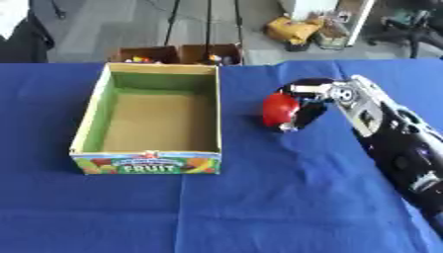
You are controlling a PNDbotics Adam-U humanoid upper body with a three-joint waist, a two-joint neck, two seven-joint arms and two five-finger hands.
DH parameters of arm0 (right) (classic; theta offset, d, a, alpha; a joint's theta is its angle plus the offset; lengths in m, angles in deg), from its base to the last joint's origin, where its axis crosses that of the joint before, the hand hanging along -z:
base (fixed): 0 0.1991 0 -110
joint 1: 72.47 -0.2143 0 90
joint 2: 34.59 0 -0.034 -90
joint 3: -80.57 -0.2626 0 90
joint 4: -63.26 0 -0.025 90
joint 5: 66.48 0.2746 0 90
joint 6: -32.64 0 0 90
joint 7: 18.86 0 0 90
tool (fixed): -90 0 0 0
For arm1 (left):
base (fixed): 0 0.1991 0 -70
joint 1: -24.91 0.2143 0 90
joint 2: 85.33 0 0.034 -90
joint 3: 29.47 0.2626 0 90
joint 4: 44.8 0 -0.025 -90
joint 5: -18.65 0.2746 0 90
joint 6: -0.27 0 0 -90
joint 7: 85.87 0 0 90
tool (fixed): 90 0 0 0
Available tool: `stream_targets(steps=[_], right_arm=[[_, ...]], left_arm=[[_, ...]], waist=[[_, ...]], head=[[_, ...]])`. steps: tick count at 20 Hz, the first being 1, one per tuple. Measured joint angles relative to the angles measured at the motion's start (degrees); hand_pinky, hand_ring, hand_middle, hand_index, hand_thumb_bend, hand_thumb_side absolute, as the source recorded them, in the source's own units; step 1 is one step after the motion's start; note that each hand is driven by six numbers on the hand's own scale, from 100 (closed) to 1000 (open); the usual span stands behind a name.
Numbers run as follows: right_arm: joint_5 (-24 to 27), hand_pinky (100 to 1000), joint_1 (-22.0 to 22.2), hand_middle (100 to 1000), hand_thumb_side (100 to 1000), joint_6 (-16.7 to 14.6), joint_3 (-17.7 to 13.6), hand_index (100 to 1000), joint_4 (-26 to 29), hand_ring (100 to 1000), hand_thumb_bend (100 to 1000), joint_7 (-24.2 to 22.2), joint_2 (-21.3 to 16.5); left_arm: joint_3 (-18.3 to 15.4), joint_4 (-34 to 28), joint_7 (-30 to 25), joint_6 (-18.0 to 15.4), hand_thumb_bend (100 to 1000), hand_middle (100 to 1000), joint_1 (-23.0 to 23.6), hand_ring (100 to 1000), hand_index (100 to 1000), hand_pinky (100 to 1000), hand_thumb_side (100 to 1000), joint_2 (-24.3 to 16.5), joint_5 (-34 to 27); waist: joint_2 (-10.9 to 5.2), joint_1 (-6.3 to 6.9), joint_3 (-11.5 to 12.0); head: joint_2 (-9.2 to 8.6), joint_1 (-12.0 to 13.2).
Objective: Pick up objects on the table and place them in the box.
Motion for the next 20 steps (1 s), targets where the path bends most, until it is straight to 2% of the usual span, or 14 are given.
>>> stream_targets(steps=[3, 11, 20], right_arm=[[0.00, 585, -0.01, 689, 316, 0.00, -0.02, 786, -0.28, 685, 389, 1.08, 0.05], [0.43, 558, -0.04, 628, 285, 0.66, -0.02, 745, -0.69, 649, 315, 4.00, 0.33], [1.15, 562, -0.07, 614, 298, 1.32, -0.01, 728, -0.79, 647, 195, 6.43, 0.36]], left_arm=[[0.00, 0.00, 0.07, 0.07, 100, 687, -0.03, 844, 752, 684, 984, 0.00, 0.00], [0.01, 0.00, 0.18, 0.18, 100, 686, -0.04, 844, 751, 682, 985, 0.00, 0.00], [0.01, 0.00, 0.19, 0.19, 100, 686, -0.04, 844, 751, 680, 984, 0.00, 0.00]], waist=[[0.04, 0.00, -0.01], [0.06, 0.00, -0.02], [0.06, 0.07, -0.06]], head=[[0.00, 0.00], [0.00, 0.00], [-0.01, 0.00]])
